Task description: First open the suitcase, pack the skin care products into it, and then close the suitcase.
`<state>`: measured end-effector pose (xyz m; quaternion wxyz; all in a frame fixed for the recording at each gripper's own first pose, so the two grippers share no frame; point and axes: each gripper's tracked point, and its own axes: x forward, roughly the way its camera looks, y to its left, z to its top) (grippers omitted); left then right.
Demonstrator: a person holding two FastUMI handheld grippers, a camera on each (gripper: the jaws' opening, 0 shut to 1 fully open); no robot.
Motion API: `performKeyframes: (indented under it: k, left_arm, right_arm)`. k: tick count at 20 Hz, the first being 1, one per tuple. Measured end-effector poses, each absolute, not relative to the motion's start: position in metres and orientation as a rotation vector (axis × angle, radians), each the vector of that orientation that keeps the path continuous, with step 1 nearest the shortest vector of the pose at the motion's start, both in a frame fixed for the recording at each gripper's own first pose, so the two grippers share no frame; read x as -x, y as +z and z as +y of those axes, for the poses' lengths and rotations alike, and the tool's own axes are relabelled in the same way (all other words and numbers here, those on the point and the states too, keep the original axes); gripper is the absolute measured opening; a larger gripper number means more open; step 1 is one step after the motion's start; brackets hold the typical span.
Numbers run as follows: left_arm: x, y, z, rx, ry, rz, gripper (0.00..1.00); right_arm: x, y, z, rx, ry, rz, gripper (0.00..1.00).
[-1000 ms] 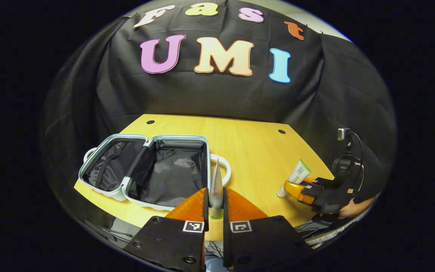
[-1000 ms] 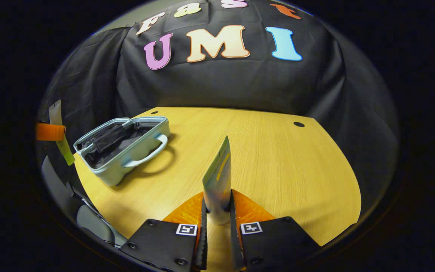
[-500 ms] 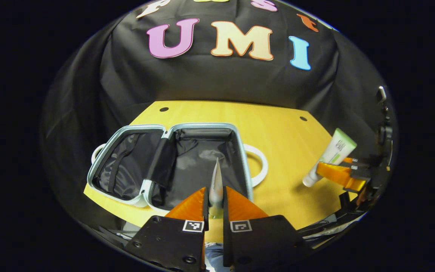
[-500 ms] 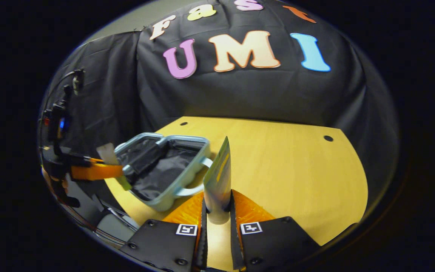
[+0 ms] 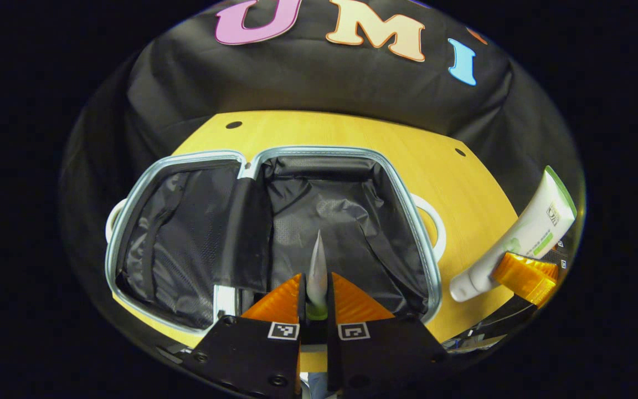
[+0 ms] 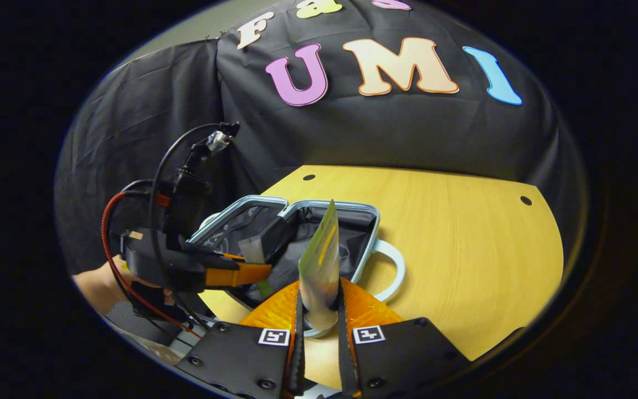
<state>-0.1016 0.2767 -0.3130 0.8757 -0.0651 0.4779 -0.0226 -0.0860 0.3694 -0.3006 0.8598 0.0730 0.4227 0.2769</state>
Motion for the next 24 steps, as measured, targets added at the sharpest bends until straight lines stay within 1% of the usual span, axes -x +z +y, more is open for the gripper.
performKeyframes:
  k: [4, 6, 7, 8, 9, 10, 11, 12, 14, 16, 17, 18, 21, 22, 23, 24]
  left_arm:
    - [0.092, -0.333, 0.281, 0.16, -0.102, 1.009, 0.13]
    - [0.086, -0.335, 0.282, 0.162, -0.13, 0.997, 0.17]
    - [0.084, -0.332, 0.282, 0.168, -0.148, 0.987, 0.14]
    - [0.079, -0.326, 0.28, 0.179, -0.171, 0.966, 0.42]
    - [0.074, -0.314, 0.282, 0.18, -0.182, 0.932, 0.69]
    - [0.073, -0.307, 0.283, 0.184, -0.197, 0.9, 0.96]
    - [0.07, -0.296, 0.287, 0.184, -0.201, 0.865, 0.98]
    - [0.067, -0.287, 0.291, 0.186, -0.204, 0.833, 0.94]
    - [0.063, -0.271, 0.309, 0.185, -0.185, 0.784, 0.95]
    - [0.06, -0.26, 0.335, 0.185, -0.139, 0.754, 0.94]
    - [0.059, -0.255, 0.35, 0.193, -0.111, 0.744, 0.95]
    - [0.06, -0.25, 0.365, 0.203, -0.085, 0.734, 0.95]
    - [0.068, -0.242, 0.415, 0.212, 0.009, 0.718, 0.95]
    - [0.07, -0.242, 0.43, 0.218, 0.038, 0.713, 0.95]
    - [0.074, -0.238, 0.445, 0.229, 0.067, 0.704, 0.95]
    - [0.078, -0.234, 0.459, 0.241, 0.094, 0.694, 0.95]
  right_arm:
    - [0.085, -0.312, 0.391, -0.158, 0.543, 0.918, 0.27]
    - [0.086, -0.322, 0.397, -0.151, 0.528, 0.953, 0.27]
    - [0.085, -0.327, 0.399, -0.154, 0.517, 0.972, 0.27]
    - [0.087, -0.333, 0.403, -0.158, 0.512, 0.993, 0.27]
    - [0.086, -0.338, 0.407, -0.163, 0.507, 1.013, 0.23]
    - [0.089, -0.343, 0.41, -0.169, 0.502, 1.039, 0.23]
    - [0.09, -0.348, 0.414, -0.181, 0.499, 1.063, 0.27]
    - [0.091, -0.354, 0.42, -0.194, 0.492, 1.088, 0.27]
    - [0.092, -0.366, 0.429, -0.211, 0.475, 1.124, 0.27]
    - [0.091, -0.381, 0.435, -0.196, 0.452, 1.156, 0.27]
    - [0.09, -0.388, 0.436, -0.181, 0.439, 1.166, 0.23]
    - [0.091, -0.394, 0.437, -0.165, 0.426, 1.178, 0.27]
    - [0.094, -0.402, 0.441, -0.154, 0.413, 1.22, 0.28]
    - [0.091, -0.402, 0.443, -0.159, 0.411, 1.215, 0.25]
    - [0.089, -0.403, 0.442, -0.152, 0.408, 1.213, 0.31]
    - [0.089, -0.401, 0.445, -0.154, 0.413, 1.207, 0.34]
